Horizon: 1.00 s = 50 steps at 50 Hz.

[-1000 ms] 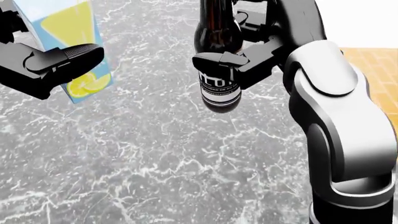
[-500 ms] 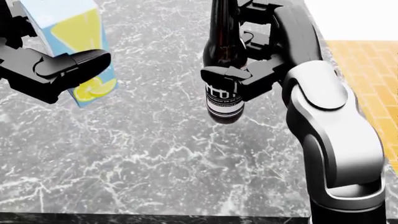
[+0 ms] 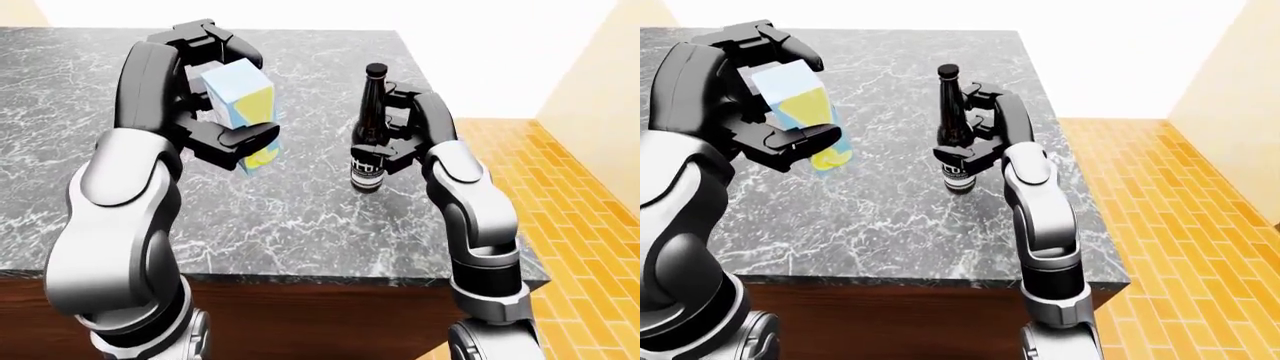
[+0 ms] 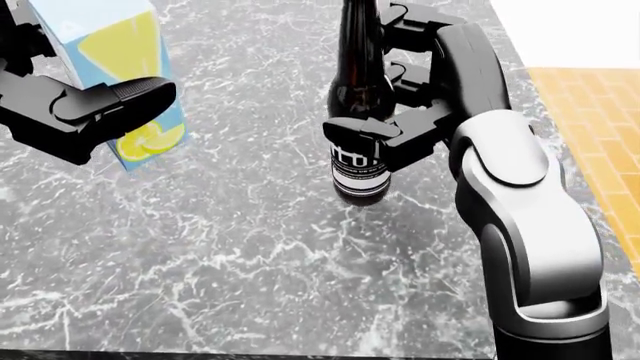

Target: Move the drinks to the dining counter.

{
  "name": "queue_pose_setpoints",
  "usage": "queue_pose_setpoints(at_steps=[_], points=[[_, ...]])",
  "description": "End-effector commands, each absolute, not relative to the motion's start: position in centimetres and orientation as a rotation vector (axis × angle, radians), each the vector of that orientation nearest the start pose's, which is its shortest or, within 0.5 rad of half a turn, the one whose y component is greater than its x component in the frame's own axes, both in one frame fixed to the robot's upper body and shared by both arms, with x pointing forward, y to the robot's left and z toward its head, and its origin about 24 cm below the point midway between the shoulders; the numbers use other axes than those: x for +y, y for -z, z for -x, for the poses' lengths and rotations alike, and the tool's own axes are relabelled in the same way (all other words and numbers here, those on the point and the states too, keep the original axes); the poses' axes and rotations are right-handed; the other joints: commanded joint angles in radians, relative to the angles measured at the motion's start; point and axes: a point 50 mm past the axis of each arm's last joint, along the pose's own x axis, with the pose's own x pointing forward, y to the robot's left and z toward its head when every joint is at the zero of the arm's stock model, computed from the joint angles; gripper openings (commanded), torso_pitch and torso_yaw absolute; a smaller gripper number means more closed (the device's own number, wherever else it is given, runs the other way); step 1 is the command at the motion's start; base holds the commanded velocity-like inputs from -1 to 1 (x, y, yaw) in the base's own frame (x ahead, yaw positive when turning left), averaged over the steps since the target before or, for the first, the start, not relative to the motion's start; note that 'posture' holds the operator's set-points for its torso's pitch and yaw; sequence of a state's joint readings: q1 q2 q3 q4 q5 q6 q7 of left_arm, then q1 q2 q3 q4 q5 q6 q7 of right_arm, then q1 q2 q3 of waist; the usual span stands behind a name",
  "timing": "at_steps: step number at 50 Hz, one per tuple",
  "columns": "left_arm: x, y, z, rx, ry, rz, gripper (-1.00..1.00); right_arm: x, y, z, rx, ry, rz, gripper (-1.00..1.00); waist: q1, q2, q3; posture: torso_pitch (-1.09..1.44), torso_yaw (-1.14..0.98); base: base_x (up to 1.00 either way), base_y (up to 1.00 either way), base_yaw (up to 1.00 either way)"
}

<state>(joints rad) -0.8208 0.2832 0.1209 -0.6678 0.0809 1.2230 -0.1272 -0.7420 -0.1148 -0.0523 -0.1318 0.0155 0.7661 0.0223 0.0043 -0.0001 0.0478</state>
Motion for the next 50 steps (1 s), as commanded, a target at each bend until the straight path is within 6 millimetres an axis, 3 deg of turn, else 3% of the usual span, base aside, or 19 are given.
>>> queue_pose_setpoints(at_steps=[1, 7, 16, 17, 22, 26, 30, 36, 50], points=[[16.0, -31.1, -26.2, -0.380, -0.034, -0.241, -1.00, -12.4, -23.8, -33.7, -0.194, -0.106, 0.108, -1.00, 0.000, 0.003, -0.031, 0.00, 0.00, 0.00, 0.00, 0.00], [16.0, -31.1, -26.2, -0.380, -0.034, -0.243, -1.00, -12.7, -23.5, -33.6, -0.194, -0.102, 0.107, -0.56, 0.000, 0.002, -0.030, 0.00, 0.00, 0.00, 0.00, 0.00], [16.0, -31.0, -26.2, -0.380, -0.034, -0.244, -1.00, -12.8, -23.3, -33.4, -0.194, -0.099, 0.110, -0.24, 0.000, 0.001, -0.029, 0.00, 0.00, 0.00, 0.00, 0.00], [16.0, -31.0, -26.2, -0.380, -0.034, -0.244, -1.00, -12.8, -23.3, -33.4, -0.193, -0.099, 0.110, -0.11, 0.000, 0.001, -0.029, 0.00, 0.00, 0.00, 0.00, 0.00], [16.0, -31.0, -26.3, -0.380, -0.034, -0.243, -1.00, -12.8, -23.1, -33.5, -0.190, -0.099, 0.111, -0.01, 0.001, 0.001, -0.029, 0.00, 0.00, 0.00, 0.00, 0.00], [16.0, -30.9, -26.3, -0.378, -0.034, -0.243, -1.00, -12.9, -22.8, -33.5, -0.187, -0.099, 0.110, 0.24, 0.001, 0.000, -0.029, 0.00, 0.00, 0.00, 0.00, 0.00], [16.0, -30.8, -26.4, -0.378, -0.034, -0.243, -1.00, -12.9, -22.7, -33.6, -0.186, -0.101, 0.111, 0.25, 0.002, 0.000, -0.030, 0.00, 0.00, 0.00, 0.00, 0.00], [15.9, -30.8, -26.4, -0.378, -0.034, -0.245, -1.00, -12.7, -22.7, -33.5, -0.189, -0.111, 0.115, 0.42, 0.002, 0.001, -0.031, 0.00, 0.00, 0.00, 0.00, 0.00], [15.9, -30.8, -26.4, -0.378, -0.033, -0.244, -1.00, -12.8, -23.5, -33.1, -0.202, -0.112, 0.125, 0.38, 0.001, 0.001, -0.032, 0.00, 0.00, 0.00, 0.00, 0.00]])
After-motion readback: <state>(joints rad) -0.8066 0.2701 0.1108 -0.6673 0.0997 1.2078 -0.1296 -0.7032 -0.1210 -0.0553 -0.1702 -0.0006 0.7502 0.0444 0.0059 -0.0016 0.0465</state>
